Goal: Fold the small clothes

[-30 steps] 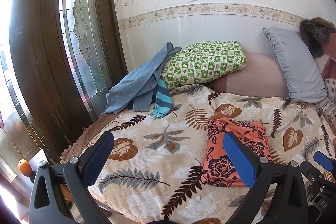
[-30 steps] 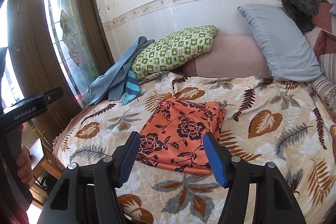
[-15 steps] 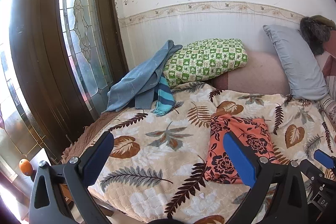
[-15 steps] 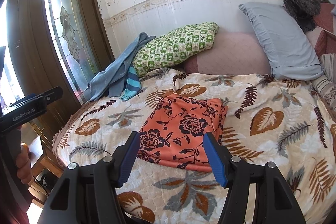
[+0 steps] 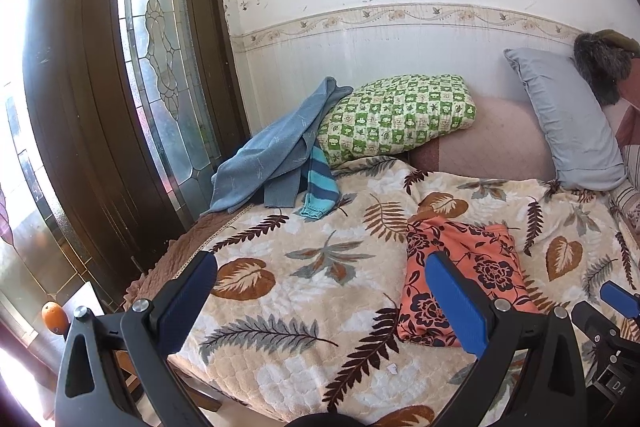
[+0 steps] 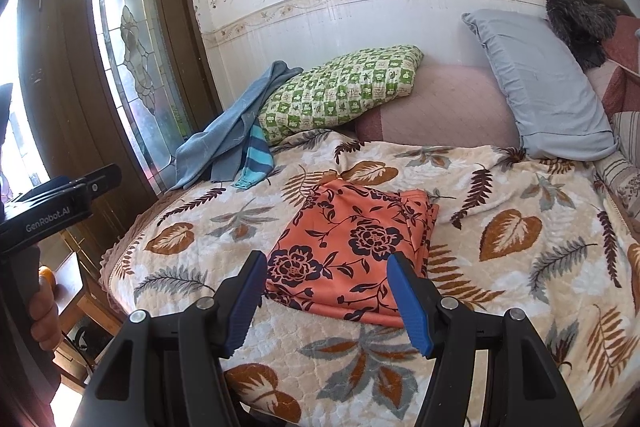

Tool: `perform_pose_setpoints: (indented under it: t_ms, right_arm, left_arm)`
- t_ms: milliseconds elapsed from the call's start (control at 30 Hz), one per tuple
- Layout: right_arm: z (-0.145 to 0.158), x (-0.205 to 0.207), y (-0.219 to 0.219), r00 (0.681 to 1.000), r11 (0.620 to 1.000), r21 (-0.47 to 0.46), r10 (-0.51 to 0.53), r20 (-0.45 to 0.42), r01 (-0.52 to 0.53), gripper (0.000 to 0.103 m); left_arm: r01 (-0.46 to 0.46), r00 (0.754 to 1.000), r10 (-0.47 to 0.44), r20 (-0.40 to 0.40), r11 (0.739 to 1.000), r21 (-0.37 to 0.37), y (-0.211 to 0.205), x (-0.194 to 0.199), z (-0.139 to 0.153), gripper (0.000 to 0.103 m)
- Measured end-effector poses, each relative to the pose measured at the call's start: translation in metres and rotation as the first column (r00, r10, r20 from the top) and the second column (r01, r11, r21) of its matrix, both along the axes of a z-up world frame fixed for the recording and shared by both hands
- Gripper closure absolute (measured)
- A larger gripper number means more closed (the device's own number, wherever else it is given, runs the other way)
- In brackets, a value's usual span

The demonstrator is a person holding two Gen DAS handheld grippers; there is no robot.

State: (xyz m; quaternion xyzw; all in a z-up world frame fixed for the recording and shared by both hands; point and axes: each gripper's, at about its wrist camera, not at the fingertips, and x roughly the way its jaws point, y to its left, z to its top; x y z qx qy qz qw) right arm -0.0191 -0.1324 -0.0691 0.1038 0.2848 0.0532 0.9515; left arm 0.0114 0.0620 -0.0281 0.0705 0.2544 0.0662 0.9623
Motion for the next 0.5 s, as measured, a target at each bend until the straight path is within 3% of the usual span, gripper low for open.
perform_pose_setpoints:
  t_ms: [500]
  right_arm:
    - [0.025, -0.027, 0.023, 0.998, 0.999, -0.045, 0.020, 0.055, -0.017, 0.038]
  left_arm:
    - [-0.004, 0.999, 0.004, 0.054, 1.000, -0.003, 0.012, -0.033, 0.019, 0.000]
